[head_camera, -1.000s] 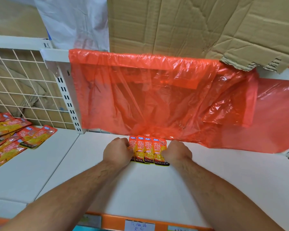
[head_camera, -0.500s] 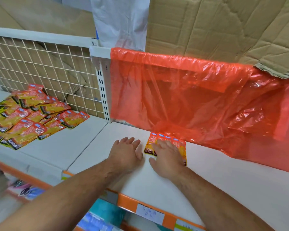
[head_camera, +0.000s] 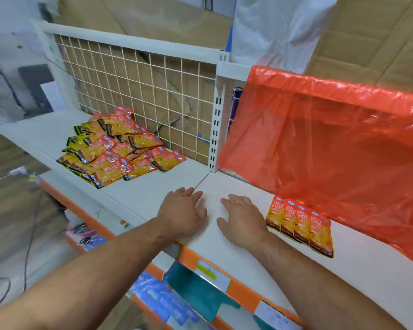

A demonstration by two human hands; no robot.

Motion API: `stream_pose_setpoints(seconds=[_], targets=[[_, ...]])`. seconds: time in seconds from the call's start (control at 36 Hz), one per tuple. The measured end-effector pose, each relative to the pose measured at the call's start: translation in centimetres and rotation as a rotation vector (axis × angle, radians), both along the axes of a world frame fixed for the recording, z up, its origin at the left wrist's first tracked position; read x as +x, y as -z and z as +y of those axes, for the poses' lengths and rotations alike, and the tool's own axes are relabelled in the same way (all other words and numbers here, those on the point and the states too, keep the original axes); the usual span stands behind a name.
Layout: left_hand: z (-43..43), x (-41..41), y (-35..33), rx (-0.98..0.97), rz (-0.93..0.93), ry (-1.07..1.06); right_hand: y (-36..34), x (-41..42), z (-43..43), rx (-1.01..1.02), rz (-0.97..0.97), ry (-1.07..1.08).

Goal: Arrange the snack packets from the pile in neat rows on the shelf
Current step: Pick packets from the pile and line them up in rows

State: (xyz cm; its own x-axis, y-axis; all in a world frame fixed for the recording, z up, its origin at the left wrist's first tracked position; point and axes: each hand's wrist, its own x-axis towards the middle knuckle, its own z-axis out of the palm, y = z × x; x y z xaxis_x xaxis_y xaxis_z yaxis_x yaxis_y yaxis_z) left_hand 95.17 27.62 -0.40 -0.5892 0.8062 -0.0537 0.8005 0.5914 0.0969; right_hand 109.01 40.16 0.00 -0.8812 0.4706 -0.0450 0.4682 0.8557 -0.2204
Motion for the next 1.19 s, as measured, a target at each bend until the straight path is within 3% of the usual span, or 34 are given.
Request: stream_pose_setpoints(seconds=[0.28,0.56,0.78,0.92,1.08,1.19], targets=[[-4.1,-12.7,0.9,0.093,0.002,0.004,0.6,-12.7,-4.6,-0.009,0.01,0.042],[-6.4,-23.6,1.8,0.039,0.182,0.125,1.3,-23.3,-7.1,-0.023,0.006,0.134],[-5.9,-24.7,1.8,-0.09,0.213,0.247,2.2,-26.5,-6.5,0.042,-0.22,-0.013],[-5.1,-24.4,1.0,-0.066,0.173,0.254,2.1,-26.7,-6.0,0.112,-0.116,0.066],[-4.2,-24.6,0.8,-0.036,0.12,0.203,0.8,-27.2,-5.5,0.108,-0.097,0.186],[-3.5,-25.0,1.2,-0.024,0.142,0.178,0.9,-27.3,-5.3,0.138,-0.132,0.157]])
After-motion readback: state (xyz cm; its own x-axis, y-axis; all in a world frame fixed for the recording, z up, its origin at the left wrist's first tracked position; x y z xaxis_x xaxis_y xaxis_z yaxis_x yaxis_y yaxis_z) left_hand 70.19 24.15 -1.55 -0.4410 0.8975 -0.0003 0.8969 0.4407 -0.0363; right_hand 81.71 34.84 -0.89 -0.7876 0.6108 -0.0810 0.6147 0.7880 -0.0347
